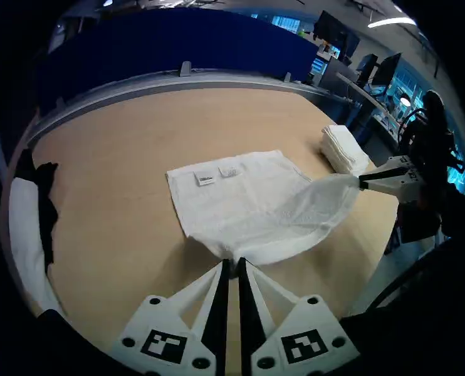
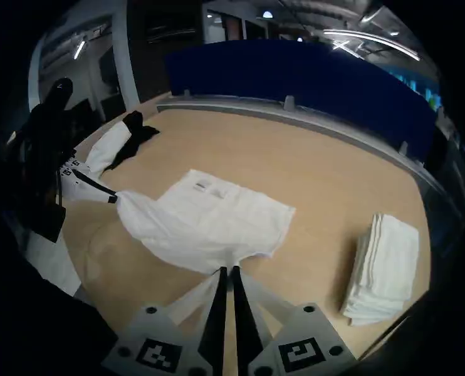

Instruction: Fold towel

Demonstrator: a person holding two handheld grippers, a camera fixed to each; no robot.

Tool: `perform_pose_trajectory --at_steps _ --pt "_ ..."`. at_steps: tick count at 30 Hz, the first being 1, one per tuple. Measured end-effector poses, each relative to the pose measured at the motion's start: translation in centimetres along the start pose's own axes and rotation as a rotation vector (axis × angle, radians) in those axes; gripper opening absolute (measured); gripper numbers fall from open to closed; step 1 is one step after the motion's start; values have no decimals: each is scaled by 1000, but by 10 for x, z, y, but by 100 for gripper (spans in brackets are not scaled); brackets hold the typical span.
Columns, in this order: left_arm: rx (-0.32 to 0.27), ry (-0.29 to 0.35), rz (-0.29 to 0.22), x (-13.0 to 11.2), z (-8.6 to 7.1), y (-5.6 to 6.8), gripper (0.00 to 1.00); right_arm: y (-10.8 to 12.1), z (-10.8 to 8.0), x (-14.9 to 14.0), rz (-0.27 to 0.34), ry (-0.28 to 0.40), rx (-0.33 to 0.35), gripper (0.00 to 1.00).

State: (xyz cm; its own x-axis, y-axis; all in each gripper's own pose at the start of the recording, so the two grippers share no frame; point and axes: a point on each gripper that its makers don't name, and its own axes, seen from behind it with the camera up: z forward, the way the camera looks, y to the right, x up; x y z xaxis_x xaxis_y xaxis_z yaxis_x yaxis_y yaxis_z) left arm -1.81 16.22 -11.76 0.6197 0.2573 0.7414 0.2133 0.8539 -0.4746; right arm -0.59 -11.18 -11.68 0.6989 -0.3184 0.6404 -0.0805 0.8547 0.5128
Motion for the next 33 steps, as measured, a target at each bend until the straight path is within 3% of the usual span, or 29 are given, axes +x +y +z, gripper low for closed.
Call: perform_pose_trajectory --at_steps 5,11,18,26,33 --pt "5 10 -14 11 4 -4 10 9 7 10 -5 6 -9 7" --pt "24 20 -36 28 17 -18 10 26 26 26 -14 17 -20 7" --pt "39 20 -62 49 44 -37 10 48 52 41 -9 17 -33 7" --pt "37 -16 -69 52 80 -54 10 65 79 42 28 -9 -43 7" --pt "31 -28 -63 47 94 -59 10 71 89 32 45 -32 -52 6"
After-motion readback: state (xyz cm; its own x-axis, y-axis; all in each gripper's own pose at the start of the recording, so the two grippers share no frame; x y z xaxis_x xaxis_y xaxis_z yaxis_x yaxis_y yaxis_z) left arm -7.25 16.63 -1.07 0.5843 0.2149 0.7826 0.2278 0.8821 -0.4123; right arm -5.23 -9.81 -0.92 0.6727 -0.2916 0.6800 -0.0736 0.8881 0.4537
